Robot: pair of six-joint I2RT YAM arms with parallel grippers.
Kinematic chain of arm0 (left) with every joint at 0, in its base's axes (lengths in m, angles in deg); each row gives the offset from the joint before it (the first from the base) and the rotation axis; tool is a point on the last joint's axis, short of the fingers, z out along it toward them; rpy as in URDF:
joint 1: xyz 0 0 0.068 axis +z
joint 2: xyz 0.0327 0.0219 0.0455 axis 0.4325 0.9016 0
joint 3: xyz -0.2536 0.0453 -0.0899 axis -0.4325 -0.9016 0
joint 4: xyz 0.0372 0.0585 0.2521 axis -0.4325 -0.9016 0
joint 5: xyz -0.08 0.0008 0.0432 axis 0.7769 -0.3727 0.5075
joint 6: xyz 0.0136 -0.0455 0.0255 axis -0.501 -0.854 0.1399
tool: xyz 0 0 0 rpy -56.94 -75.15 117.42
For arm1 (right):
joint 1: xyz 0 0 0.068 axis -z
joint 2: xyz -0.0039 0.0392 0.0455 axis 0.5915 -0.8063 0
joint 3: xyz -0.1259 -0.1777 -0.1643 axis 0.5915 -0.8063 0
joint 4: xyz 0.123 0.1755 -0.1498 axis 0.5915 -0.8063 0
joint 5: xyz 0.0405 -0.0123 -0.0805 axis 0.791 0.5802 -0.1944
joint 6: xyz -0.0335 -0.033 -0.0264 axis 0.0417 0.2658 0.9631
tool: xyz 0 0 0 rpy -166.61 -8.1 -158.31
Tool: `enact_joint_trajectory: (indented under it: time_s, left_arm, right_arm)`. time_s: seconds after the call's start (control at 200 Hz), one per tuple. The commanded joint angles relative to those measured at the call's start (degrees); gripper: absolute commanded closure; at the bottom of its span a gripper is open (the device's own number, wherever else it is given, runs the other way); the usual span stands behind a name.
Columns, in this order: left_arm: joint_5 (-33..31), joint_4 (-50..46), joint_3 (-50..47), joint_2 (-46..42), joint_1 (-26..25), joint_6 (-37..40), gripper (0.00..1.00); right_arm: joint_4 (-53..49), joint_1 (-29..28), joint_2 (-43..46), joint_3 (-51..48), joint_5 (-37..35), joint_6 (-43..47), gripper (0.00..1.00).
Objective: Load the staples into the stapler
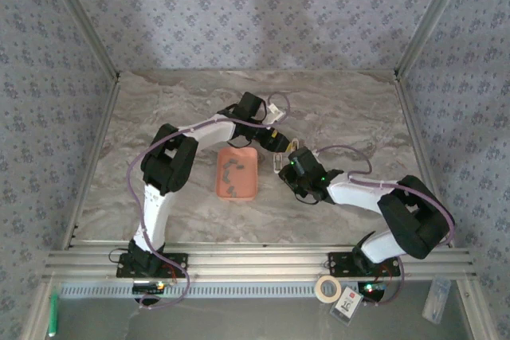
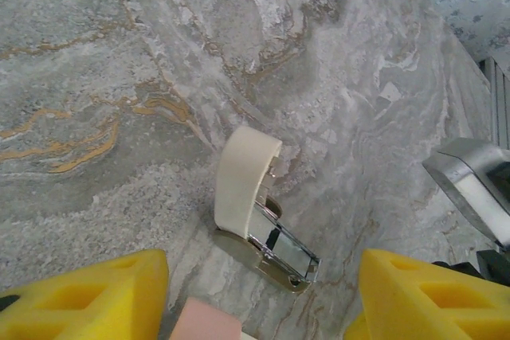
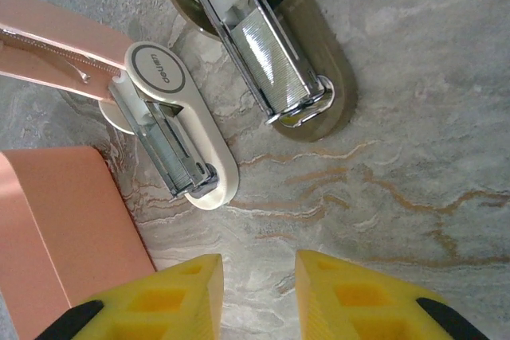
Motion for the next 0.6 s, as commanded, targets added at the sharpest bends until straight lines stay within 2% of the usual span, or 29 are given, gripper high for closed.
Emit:
enact_joint_trajectory:
  time_s: [0.0,0.36,0.595]
  left_arm:
    - [3.84,-2.72,1.79,-1.39,-0.38,3.44,0.37]
    - [6.09,-5.98,1.36,-3.64,-0.49,9.14,0.41]
    - [6.53,-7.36,0.35,-4.79,-0.58,10.96,0.40]
  right_arm:
    - [0.12,0.37,-0.64,0.52,0.01,-0.74,0.71]
    - [0.15,0.65,-0.43,0.39,-0.05,-0.29,0.73]
    - [-1.01,0.69,0.88,-0.01,-0.85,-0.26,0.73]
